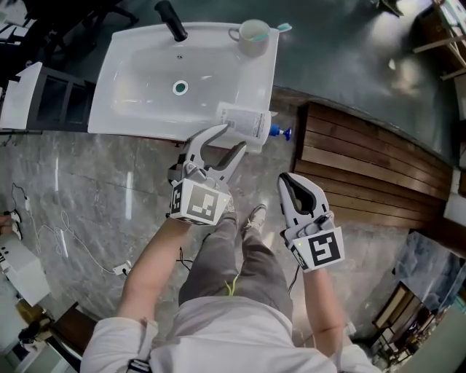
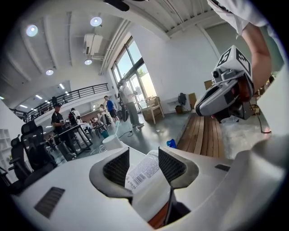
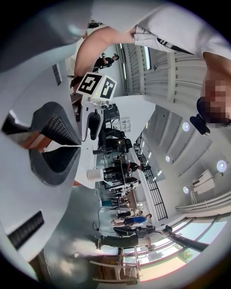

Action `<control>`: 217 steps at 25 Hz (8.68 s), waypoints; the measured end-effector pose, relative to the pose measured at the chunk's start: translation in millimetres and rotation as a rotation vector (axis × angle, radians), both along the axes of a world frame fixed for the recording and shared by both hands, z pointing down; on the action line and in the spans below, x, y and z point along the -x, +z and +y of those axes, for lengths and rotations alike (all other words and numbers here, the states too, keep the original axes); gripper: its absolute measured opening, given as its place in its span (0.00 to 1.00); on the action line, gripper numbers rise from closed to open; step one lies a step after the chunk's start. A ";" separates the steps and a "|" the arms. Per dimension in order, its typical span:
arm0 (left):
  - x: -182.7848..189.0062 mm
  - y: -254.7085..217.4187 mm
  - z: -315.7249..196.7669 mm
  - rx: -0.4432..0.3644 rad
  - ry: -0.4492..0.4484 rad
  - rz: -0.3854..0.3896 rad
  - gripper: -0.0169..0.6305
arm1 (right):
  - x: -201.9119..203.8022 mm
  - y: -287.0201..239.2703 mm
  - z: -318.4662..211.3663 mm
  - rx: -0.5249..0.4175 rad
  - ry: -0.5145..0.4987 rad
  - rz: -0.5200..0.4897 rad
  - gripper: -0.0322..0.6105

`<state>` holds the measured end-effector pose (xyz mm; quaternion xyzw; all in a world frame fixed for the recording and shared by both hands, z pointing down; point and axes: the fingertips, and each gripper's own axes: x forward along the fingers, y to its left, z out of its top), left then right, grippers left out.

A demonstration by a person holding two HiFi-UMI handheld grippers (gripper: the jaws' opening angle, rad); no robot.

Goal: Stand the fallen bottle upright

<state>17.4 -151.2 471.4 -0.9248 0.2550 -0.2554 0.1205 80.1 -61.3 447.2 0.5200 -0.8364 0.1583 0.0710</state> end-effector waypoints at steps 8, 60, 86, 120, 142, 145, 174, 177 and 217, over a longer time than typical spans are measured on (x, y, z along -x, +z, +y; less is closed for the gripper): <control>-13.8 28.1 -8.5 0.022 0.057 -0.075 0.42 | -8.9 16.5 -2.6 0.005 0.009 -0.009 0.11; -54.9 121.4 -27.3 0.096 0.323 -0.515 0.69 | -33.2 53.8 -28.2 0.052 0.052 -0.073 0.11; -62.9 79.2 -37.3 0.115 0.166 -0.138 0.68 | -33.2 59.1 -33.2 0.066 0.030 -0.071 0.11; -41.2 29.8 -43.2 0.229 -0.013 0.513 0.68 | -21.9 63.3 -25.5 0.111 -0.004 -0.007 0.11; -24.0 22.2 -45.8 0.356 0.079 0.851 0.68 | 0.3 74.9 -29.9 0.127 -0.016 0.019 0.11; -24.3 23.2 -42.8 0.355 0.111 0.837 0.68 | 3.3 76.2 -29.5 0.129 -0.012 0.019 0.11; 2.1 -1.6 -23.7 0.329 0.094 0.809 0.69 | 29.1 54.6 3.6 0.096 0.000 0.016 0.11; 7.9 -11.7 -19.5 0.318 0.088 0.801 0.69 | 31.5 48.5 5.5 0.083 -0.003 0.010 0.11; 58.1 -106.5 18.3 0.132 -0.172 0.453 0.05 | 12.7 -57.0 44.8 -0.034 -0.004 -0.017 0.11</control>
